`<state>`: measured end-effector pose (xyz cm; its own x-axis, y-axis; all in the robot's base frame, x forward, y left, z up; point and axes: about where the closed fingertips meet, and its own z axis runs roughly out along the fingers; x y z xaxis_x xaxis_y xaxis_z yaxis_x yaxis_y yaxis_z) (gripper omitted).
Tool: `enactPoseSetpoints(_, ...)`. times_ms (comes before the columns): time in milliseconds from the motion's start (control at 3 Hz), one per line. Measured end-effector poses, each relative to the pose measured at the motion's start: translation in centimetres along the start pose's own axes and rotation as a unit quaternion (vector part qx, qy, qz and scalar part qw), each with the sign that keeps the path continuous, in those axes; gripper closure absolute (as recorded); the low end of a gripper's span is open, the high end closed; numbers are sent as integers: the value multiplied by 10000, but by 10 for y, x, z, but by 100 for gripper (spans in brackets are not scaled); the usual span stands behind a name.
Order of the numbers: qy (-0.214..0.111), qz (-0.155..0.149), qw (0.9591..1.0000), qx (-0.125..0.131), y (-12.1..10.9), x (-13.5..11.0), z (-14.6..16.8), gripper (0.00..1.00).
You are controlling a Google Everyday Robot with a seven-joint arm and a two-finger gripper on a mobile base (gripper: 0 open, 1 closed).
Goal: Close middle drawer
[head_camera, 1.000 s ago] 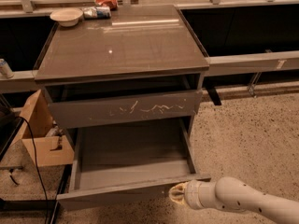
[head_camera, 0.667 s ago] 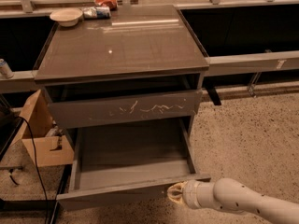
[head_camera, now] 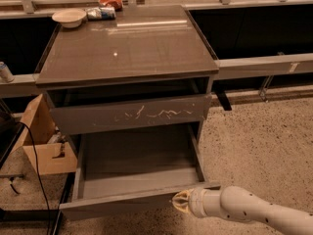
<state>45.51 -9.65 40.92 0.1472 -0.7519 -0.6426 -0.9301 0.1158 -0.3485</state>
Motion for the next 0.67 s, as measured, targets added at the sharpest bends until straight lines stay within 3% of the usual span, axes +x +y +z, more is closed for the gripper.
enactPoseSetpoints(667,0,0,10000,0,0,0,0,33)
